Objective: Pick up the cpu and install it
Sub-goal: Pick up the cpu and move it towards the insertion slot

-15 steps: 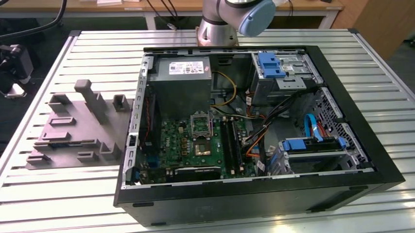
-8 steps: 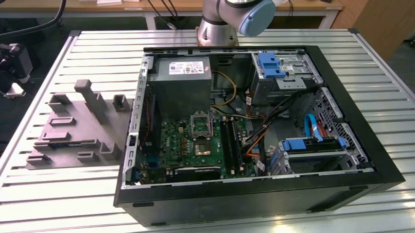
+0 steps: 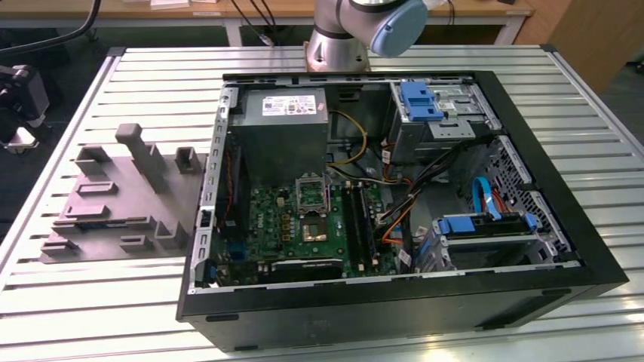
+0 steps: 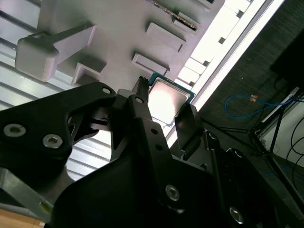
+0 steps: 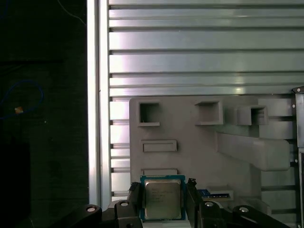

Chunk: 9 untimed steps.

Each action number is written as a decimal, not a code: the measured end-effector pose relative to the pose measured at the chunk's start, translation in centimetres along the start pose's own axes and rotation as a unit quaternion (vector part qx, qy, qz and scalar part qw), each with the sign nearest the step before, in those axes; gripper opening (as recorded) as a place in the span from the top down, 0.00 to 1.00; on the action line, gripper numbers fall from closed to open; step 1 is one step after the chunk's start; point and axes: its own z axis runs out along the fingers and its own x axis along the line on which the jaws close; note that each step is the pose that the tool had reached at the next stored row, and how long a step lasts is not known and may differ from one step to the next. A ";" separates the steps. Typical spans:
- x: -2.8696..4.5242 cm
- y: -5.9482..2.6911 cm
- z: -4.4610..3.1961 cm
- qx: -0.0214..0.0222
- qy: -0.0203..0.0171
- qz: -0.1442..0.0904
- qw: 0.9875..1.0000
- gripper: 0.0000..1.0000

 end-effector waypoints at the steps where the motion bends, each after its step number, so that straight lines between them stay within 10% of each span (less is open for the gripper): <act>1: 0.00 0.00 -0.02 0.000 0.000 0.000 1.000 0.53; 9: 0.00 0.01 -0.15 0.000 0.000 0.000 1.000 0.53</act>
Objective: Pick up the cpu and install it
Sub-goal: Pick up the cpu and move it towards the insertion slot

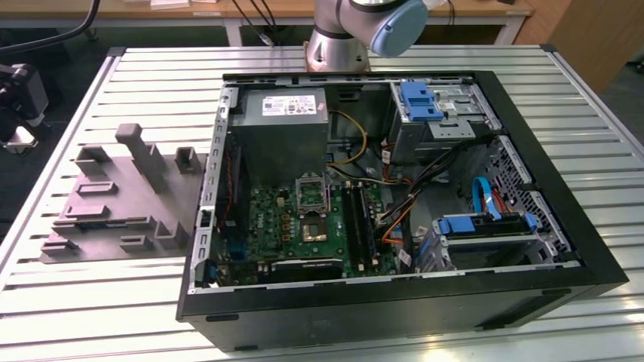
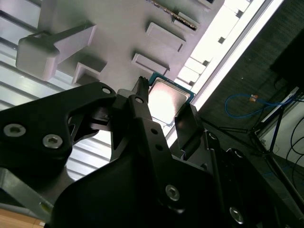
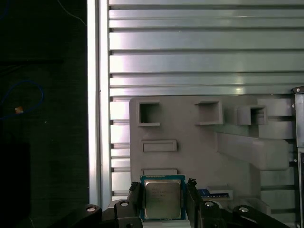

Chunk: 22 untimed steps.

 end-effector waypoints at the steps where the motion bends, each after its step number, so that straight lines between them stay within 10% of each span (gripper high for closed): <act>1: 0.00 0.00 -0.03 0.000 0.000 0.000 1.000 0.53; 22: -0.03 0.05 -1.28 0.000 0.000 0.000 1.000 0.53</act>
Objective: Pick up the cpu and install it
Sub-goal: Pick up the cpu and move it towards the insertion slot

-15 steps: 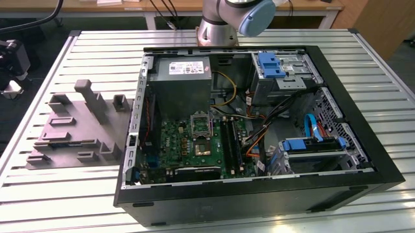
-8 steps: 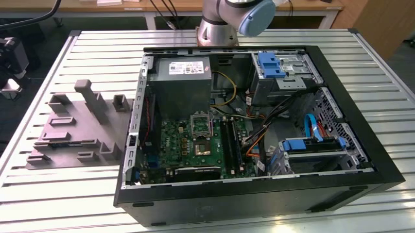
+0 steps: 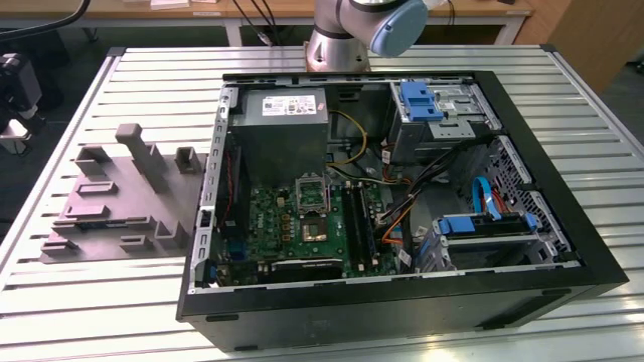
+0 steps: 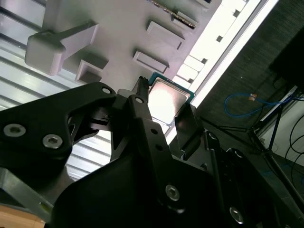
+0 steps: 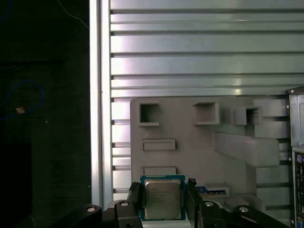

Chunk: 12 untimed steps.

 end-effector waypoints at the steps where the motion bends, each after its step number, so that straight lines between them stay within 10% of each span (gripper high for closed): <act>1: 0.00 0.01 -0.05 0.000 0.000 0.000 1.000 0.53; 12: -0.02 0.02 -0.55 0.000 0.000 0.000 1.000 0.53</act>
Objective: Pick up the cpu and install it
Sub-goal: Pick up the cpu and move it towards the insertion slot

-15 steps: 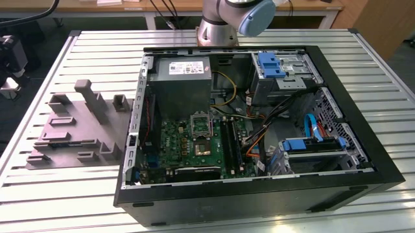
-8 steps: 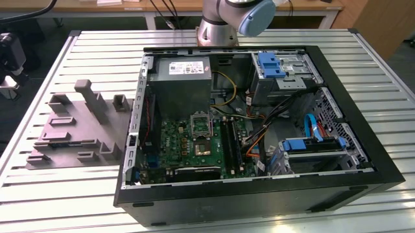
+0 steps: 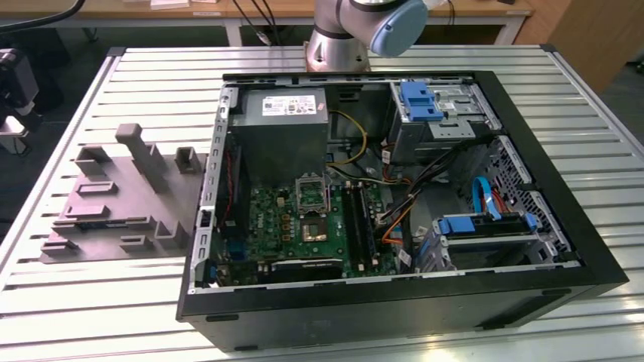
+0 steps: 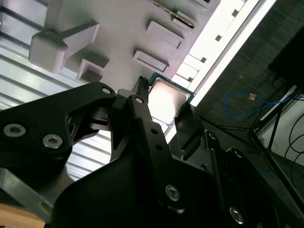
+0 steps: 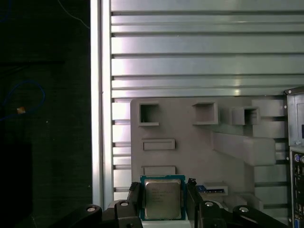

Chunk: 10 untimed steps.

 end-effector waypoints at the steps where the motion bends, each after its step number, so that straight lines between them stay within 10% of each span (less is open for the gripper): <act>1: 0.00 0.00 -0.04 0.000 0.000 0.000 1.000 0.53; 10: -0.01 0.02 -0.24 0.000 0.000 0.000 1.000 0.53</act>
